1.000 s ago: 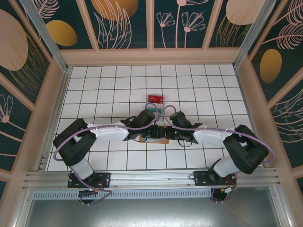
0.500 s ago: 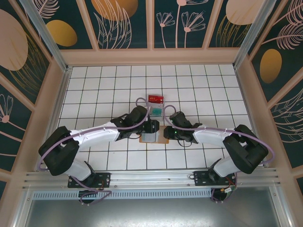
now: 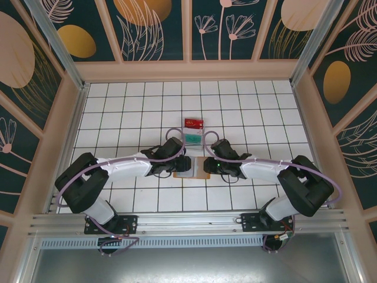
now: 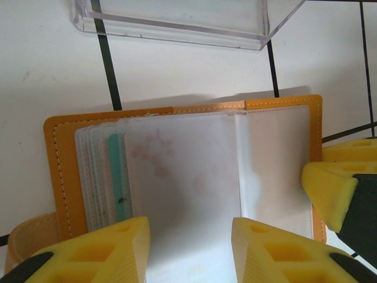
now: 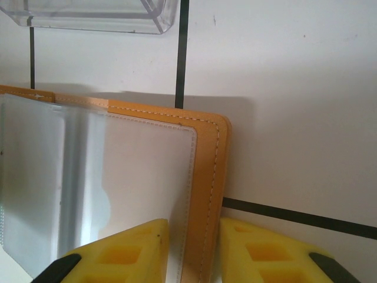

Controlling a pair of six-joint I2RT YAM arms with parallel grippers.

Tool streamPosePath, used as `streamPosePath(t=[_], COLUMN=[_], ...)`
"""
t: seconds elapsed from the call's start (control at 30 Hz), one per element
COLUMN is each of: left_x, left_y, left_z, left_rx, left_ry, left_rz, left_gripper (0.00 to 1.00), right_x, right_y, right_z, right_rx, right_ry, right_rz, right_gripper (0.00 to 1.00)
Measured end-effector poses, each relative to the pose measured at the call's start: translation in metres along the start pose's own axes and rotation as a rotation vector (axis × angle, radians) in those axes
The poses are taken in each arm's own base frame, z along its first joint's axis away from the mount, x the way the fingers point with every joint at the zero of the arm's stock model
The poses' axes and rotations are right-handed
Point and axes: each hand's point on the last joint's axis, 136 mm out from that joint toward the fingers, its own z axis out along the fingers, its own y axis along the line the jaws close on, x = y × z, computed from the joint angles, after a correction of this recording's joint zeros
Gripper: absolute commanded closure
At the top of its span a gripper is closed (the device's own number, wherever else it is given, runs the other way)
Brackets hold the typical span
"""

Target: Take the credit cards out of the card holder

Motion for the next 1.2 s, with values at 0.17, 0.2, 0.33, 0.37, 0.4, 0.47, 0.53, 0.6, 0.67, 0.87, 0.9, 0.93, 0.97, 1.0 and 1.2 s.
streamPosePath(t=[0.17,0.2,0.33,0.37,0.4,0.47,0.53,0.6,0.67,0.87,0.9,0.93,0.97,1.0,1.2], left_x=[0.002,0.002,0.003,0.003,0.004,0.005,0.005,0.005,0.005,0.006,0.006,0.006,0.007,0.007,0.008], left_y=[0.003,0.003,0.006,0.007,0.008,0.008,0.007,0.004,0.001,-0.009,-0.011,-0.012,-0.013,-0.014,-0.018], left_z=[0.002,0.003,0.005,0.006,0.007,0.009,0.009,0.010,0.011,0.011,0.011,0.011,0.011,0.011,0.011], left_rx=[-0.009,-0.012,-0.023,-0.026,-0.030,-0.031,-0.026,-0.010,0.005,0.063,0.070,0.076,0.082,0.088,0.111], left_ry=[0.006,0.005,0.007,0.010,0.013,0.016,0.018,0.018,0.020,0.030,0.032,0.035,0.038,0.041,0.047], left_rz=[-0.004,-0.006,-0.008,-0.009,-0.008,-0.009,-0.008,-0.008,-0.008,-0.005,-0.003,-0.003,-0.002,-0.001,0.009], left_gripper=[0.58,0.58,0.58,0.57,0.57,0.55,0.52,0.50,0.48,0.44,0.43,0.41,0.40,0.39,0.25], right_x=[0.000,0.000,0.000,0.000,0.000,0.000,0.000,0.000,0.000,0.000,0.000,0.000,0.000,0.000,0.000], right_y=[0.000,0.000,0.000,0.000,0.000,0.000,0.000,0.000,0.000,0.000,0.000,0.000,0.000,0.000,0.000], right_z=[0.000,0.000,0.000,0.001,0.001,0.001,0.001,0.001,0.001,0.001,0.001,0.001,0.002,0.002,0.002], right_rx=[0.000,0.000,-0.001,-0.001,-0.001,0.000,0.000,-0.001,-0.001,0.000,0.000,0.000,0.000,0.001,0.001], right_ry=[0.000,0.000,0.000,0.000,0.000,0.001,0.000,0.000,0.000,0.000,0.001,0.001,0.001,0.001,0.001], right_rz=[0.000,0.000,0.000,0.000,0.000,0.000,0.000,0.000,0.000,0.000,0.000,0.000,0.000,0.000,0.000], right_gripper=[0.71,0.71,0.71,0.71,0.71,0.71,0.71,0.71,0.71,0.71,0.71,0.71,0.71,0.71,0.68])
